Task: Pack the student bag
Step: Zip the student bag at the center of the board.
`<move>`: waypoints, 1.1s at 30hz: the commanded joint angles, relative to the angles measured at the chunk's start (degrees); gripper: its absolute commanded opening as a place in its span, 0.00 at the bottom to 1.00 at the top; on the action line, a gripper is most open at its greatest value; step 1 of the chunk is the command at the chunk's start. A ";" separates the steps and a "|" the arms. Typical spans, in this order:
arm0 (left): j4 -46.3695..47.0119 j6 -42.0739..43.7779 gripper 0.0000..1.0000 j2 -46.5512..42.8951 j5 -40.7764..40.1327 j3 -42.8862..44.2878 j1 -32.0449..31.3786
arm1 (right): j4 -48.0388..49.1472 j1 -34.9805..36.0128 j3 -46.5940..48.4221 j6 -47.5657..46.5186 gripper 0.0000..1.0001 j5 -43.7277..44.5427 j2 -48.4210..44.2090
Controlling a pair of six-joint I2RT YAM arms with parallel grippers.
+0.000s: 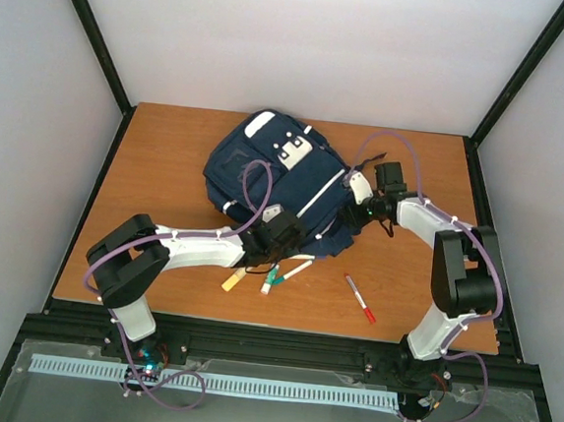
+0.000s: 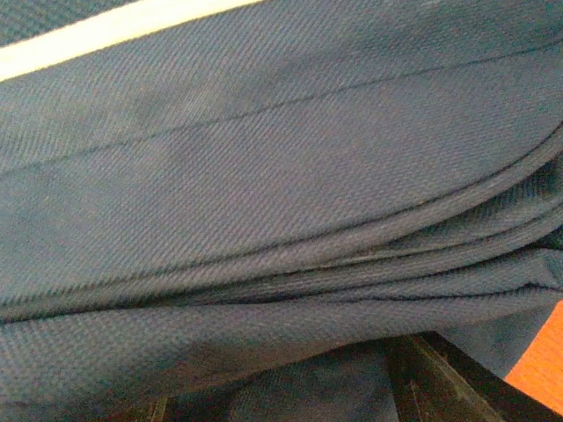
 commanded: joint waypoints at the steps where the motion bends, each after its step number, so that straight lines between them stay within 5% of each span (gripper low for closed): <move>1: -1.45 1.44 0.01 -2.20 -0.82 1.77 -0.27 | -4.25 0.31 -2.26 -9.06 0.63 -3.90 -3.85; 8: -1.78 1.22 0.01 -2.00 -0.82 1.95 -0.27 | -13.88 0.31 -1.53 -11.26 0.64 -6.39 -3.32; 17: -3.57 0.40 0.01 -2.75 -2.08 1.92 -0.27 | -20.83 -0.16 -0.24 -5.63 0.65 3.94 1.04; 25: -5.87 -1.98 0.02 -2.86 -4.76 1.30 -0.27 | -17.49 -1.21 -9.00 -10.93 0.58 12.25 -1.44; 33: -5.49 -3.38 0.02 -1.87 -5.74 0.78 -0.25 | -15.91 -1.43 -11.62 -12.43 0.50 9.27 -8.29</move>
